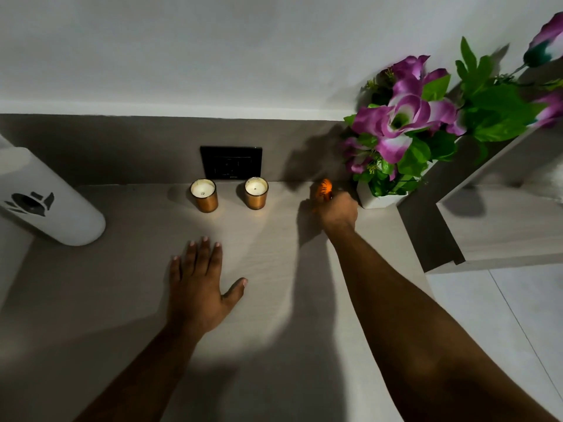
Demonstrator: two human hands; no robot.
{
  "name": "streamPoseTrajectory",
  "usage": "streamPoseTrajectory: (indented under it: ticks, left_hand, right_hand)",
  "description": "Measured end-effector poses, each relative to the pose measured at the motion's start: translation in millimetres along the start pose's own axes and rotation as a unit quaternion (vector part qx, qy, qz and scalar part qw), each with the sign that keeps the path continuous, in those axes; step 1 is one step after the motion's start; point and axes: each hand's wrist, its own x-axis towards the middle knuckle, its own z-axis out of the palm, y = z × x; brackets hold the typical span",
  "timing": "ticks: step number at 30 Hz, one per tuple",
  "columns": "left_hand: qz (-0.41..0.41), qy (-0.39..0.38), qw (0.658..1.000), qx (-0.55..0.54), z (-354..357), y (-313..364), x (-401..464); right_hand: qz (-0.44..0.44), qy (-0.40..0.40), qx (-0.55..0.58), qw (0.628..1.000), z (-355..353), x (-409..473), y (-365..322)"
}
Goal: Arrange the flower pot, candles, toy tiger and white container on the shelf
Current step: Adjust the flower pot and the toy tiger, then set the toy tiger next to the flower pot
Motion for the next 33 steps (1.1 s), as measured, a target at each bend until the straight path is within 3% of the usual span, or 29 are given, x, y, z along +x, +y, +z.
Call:
streamPoseTrajectory:
  ticks: [3, 6, 9, 12, 14, 16, 26, 31, 33]
  left_hand:
    - [0.002, 0.001, 1.0, -0.001, 1.5, -1.2, 0.6]
    - [0.002, -0.004, 1.0, -0.021, -4.5, -0.2, -0.1]
    - [-0.033, 0.025, 0.987, -0.153, -16.5, 0.4, 11.3]
    - [-0.161, 0.045, 0.927, -0.335, -38.1, -0.1, 50.7]
    - [-0.207, 0.084, 0.892, -0.393, -52.4, -2.4, 83.4]
    - [-0.217, 0.109, 0.879, -0.411, -62.0, -5.8, 108.6]
    - [-0.188, 0.139, 0.879, -0.416, -59.2, -14.7, 147.0]
    - [-0.192, 0.088, 0.892, -0.398, -58.8, -21.4, 140.4]
    - [-0.205, 0.049, 0.902, -0.376, -52.3, -27.4, 117.8]
  right_hand:
    - [0.012, 0.018, 0.048, 0.999, 1.2, -12.2, 3.6]
    - [-0.006, 0.126, 0.179, 0.976, -0.6, -34.8, 3.7]
    - [-0.081, 0.167, 0.288, 0.939, 6.0, -55.7, -10.1]
    - [-0.135, 0.042, 0.207, 0.968, 32.4, -59.6, -36.4]
    - [-0.129, -0.048, 0.13, 0.982, 51.7, -56.3, -51.9]
    - [-0.105, -0.082, 0.107, 0.985, 67.1, -49.8, -60.4]
    - [-0.113, -0.053, 0.097, 0.987, 94.7, -29.2, -57.1]
    - [-0.114, -0.059, 0.056, 0.99, 92.1, -44.4, -43.5]
    - [-0.154, -0.065, 0.003, 0.986, 90.4, -72.0, -25.2]
